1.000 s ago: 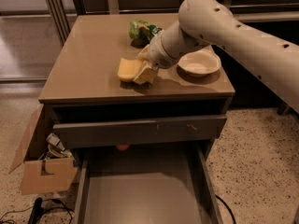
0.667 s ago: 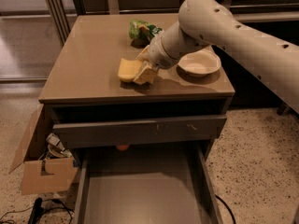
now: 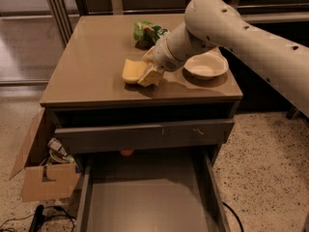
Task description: Pick sponge from middle drawer and place on counter
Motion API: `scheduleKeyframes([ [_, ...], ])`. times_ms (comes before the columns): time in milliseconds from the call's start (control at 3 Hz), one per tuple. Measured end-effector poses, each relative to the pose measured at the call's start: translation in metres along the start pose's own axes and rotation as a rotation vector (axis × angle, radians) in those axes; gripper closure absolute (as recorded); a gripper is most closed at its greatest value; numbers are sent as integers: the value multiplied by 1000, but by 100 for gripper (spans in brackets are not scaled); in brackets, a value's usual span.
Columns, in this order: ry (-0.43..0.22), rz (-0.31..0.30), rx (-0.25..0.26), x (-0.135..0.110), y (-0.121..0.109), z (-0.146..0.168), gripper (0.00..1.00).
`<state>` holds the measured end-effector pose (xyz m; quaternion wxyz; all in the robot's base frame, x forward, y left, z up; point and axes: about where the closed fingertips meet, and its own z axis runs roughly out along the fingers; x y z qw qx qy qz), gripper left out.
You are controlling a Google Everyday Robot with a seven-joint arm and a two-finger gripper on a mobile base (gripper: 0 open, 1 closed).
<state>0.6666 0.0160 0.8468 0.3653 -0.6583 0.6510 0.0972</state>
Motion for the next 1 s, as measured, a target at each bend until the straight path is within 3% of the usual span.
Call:
scheduleKeyframes([
  [333,0,0,0,0,0,0,15],
  [667,0,0,0,0,0,0,0],
  [1000,0,0,0,0,0,0,0],
])
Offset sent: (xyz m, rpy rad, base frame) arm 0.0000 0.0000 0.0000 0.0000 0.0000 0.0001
